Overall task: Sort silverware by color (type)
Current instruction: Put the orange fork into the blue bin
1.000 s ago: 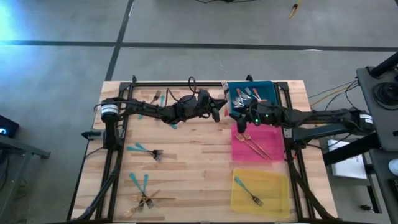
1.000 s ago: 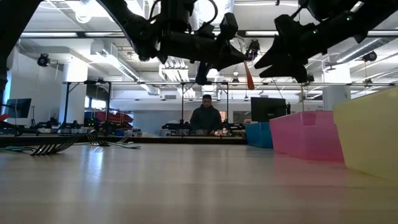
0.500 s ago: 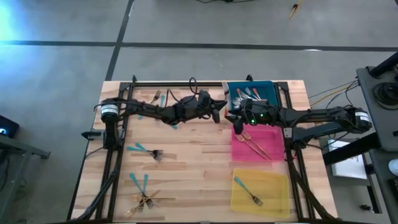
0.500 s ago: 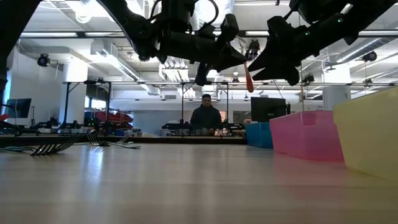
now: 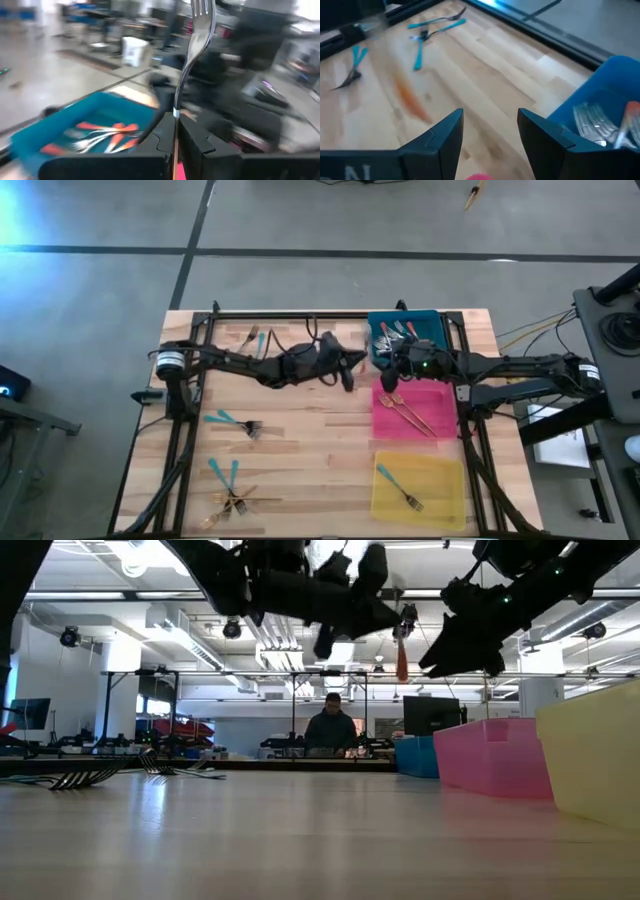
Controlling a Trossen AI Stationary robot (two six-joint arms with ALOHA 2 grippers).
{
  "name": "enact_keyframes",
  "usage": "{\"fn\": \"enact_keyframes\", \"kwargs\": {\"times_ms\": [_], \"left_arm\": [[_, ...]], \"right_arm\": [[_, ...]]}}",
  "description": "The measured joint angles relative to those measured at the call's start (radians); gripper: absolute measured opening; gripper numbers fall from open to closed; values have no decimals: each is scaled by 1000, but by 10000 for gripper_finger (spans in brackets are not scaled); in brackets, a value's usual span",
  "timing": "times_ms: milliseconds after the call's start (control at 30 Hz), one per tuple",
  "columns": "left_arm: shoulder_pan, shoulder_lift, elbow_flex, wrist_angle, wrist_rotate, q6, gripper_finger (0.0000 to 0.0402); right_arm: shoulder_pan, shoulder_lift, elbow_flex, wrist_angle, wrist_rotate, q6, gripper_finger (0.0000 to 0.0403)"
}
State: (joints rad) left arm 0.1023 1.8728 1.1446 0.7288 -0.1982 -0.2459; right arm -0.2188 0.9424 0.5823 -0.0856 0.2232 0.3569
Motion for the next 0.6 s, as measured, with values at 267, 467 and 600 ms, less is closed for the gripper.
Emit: {"fn": "enact_keyframes", "kwargs": {"times_ms": [267, 467, 600], "left_arm": [[-23, -8, -4, -58, 118, 70, 0], [-33, -31, -38, -42, 119, 30, 0], [-54, -33, -80, 47, 120, 17, 0]], "right_arm": [[0, -53, 0, -22, -226, 19, 178], [0, -110, 0, -120, -344, -16, 178], [3, -105, -3, -91, -407, -52, 178]]}}
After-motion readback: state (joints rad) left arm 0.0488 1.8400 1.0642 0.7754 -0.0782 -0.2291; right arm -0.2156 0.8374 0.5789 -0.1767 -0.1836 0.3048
